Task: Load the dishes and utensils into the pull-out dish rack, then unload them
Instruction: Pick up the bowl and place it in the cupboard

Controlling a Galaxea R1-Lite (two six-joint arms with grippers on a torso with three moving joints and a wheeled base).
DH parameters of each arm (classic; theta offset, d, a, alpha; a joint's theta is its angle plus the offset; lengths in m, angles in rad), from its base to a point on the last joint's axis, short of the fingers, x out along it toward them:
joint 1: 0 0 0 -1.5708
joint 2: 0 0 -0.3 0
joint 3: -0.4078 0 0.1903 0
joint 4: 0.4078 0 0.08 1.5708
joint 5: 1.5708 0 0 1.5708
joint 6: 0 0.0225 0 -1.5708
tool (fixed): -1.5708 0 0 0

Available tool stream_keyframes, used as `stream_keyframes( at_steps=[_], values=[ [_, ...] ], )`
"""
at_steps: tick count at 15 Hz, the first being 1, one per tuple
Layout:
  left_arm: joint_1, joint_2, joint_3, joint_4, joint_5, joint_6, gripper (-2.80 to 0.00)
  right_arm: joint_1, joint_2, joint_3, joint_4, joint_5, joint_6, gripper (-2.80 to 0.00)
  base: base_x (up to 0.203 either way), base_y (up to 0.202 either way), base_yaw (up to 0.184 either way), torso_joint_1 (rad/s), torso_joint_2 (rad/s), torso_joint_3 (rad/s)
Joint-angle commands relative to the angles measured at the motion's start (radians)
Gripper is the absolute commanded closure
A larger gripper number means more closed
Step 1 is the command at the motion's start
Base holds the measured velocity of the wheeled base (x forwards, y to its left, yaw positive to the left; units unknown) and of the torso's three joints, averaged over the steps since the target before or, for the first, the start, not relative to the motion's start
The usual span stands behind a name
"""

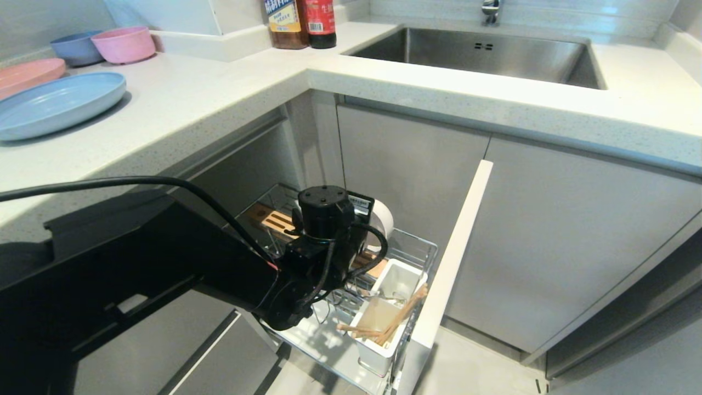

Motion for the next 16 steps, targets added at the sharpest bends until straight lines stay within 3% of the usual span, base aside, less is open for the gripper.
stream_keyframes(
  at_steps=[1,6,7,11,16],
  values=[
    [0.000,0.004,0.000,0.009,0.002,-0.008,0.00,0.000,0.001,0.002,-0.001,0.000,0.000,0.00,0.000,0.000,0.000,0.000,0.00,0.000],
    [0.000,0.004,-0.002,0.033,-0.001,-0.009,0.00,0.000,0.001,0.002,-0.001,0.000,0.000,0.00,0.000,0.000,0.000,0.000,0.00,0.000],
    [-0.001,0.004,-0.002,0.033,-0.001,-0.009,-2.75,0.000,0.001,0.002,-0.001,0.000,0.000,0.00,0.000,0.000,0.000,0.000,0.00,0.000],
    [0.000,-0.004,0.000,0.034,0.003,-0.023,-2.80,0.000,0.001,0.002,0.000,0.000,0.000,0.00,0.000,0.000,0.000,0.000,0.00,0.000],
    [-0.011,-0.083,0.009,0.171,0.009,-0.063,-2.80,0.000,0.001,0.002,-0.001,0.000,0.000,0.00,0.000,0.000,0.000,0.000,0.00,0.000]
  ],
)
